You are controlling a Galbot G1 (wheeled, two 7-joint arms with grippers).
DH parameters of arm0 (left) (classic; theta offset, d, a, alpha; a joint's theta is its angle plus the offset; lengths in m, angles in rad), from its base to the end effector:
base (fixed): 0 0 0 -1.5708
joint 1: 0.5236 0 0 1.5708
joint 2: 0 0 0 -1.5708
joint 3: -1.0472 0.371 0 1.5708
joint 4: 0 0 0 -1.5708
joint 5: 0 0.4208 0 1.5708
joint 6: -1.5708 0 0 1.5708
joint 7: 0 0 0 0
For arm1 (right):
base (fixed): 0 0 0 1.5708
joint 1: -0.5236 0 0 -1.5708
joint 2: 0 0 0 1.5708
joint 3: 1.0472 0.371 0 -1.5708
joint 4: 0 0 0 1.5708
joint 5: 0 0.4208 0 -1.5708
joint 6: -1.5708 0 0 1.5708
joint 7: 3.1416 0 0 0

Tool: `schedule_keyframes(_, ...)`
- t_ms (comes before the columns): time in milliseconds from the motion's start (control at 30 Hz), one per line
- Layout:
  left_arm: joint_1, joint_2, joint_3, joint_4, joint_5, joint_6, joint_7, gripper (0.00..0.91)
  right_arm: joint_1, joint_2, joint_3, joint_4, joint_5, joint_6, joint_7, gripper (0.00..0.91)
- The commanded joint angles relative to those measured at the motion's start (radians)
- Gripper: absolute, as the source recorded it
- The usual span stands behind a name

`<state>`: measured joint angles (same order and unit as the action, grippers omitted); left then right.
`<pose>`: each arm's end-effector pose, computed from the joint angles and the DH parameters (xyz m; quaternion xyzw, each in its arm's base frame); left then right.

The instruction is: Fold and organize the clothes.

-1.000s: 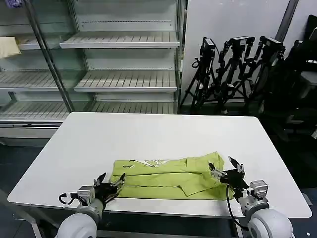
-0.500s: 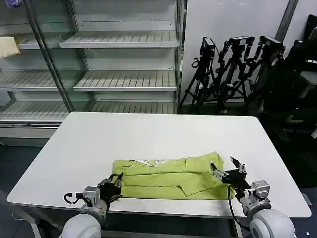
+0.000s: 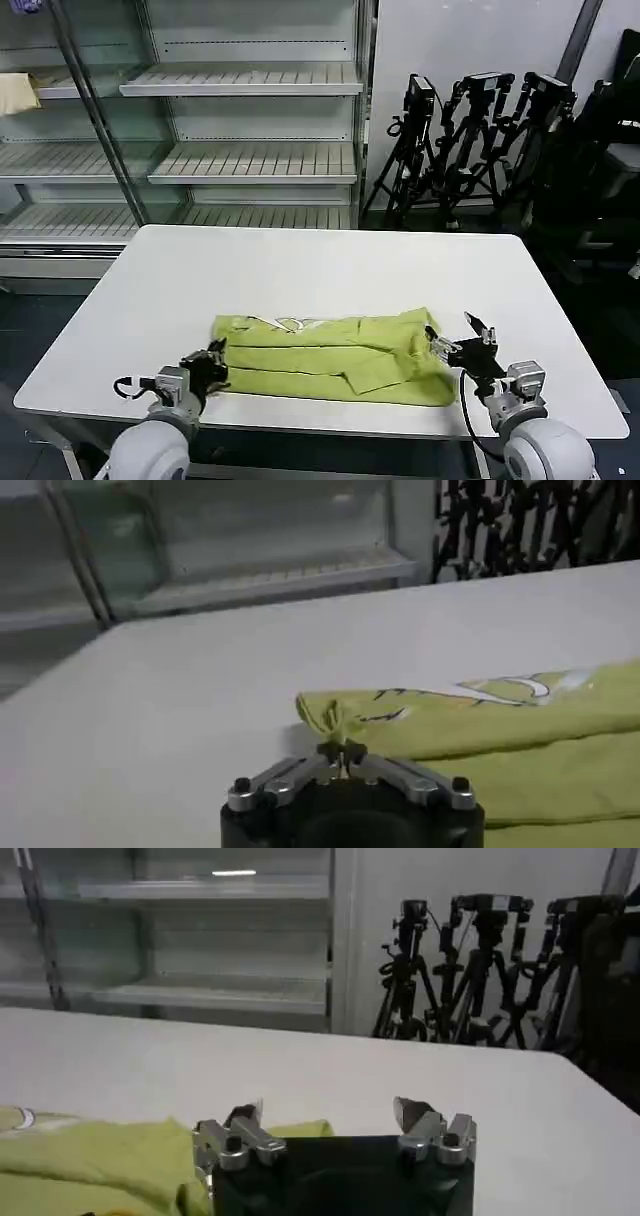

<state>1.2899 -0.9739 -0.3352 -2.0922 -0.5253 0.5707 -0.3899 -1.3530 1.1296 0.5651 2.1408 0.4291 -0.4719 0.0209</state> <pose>0.3066 0.0342 -0.2530 -0.0209 -0.9730 -0.0877 0.2125 0.3003 -0.0747 -0.2247 0.0888 -0.9886 0.0212 0.1199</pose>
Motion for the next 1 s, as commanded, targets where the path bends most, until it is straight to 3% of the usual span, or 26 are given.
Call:
schedule_keyframes(33,0.028,0.069,-0.214,0.046,0.095,-0.029,0.1,0.01,-0.003,-0.002,0.002,-0.001,0.001,0.004,-0.003,0.907)
schedule_keyframes(300,0.075,0.163,-0.45,0.123,0.098,-0.062,0.203,0.01,-0.006,-0.001,0.003,0.008,0.002,0.008,-0.002,0.907)
schedule_keyframes(567,0.056,0.237,-0.466,0.059,0.047,-0.038,0.265,0.01,-0.026,-0.003,0.013,0.021,0.004,0.012,-0.001,0.907)
schedule_keyframes(733,-0.02,0.185,-0.37,-0.028,-0.161,-0.004,0.224,0.02,-0.038,0.002,0.014,0.028,0.003,0.013,0.002,0.907)
schedule_keyframes(1000,-0.03,0.106,-0.213,-0.224,-0.216,0.001,0.227,0.01,-0.096,-0.001,0.065,0.058,0.017,0.017,0.002,0.907)
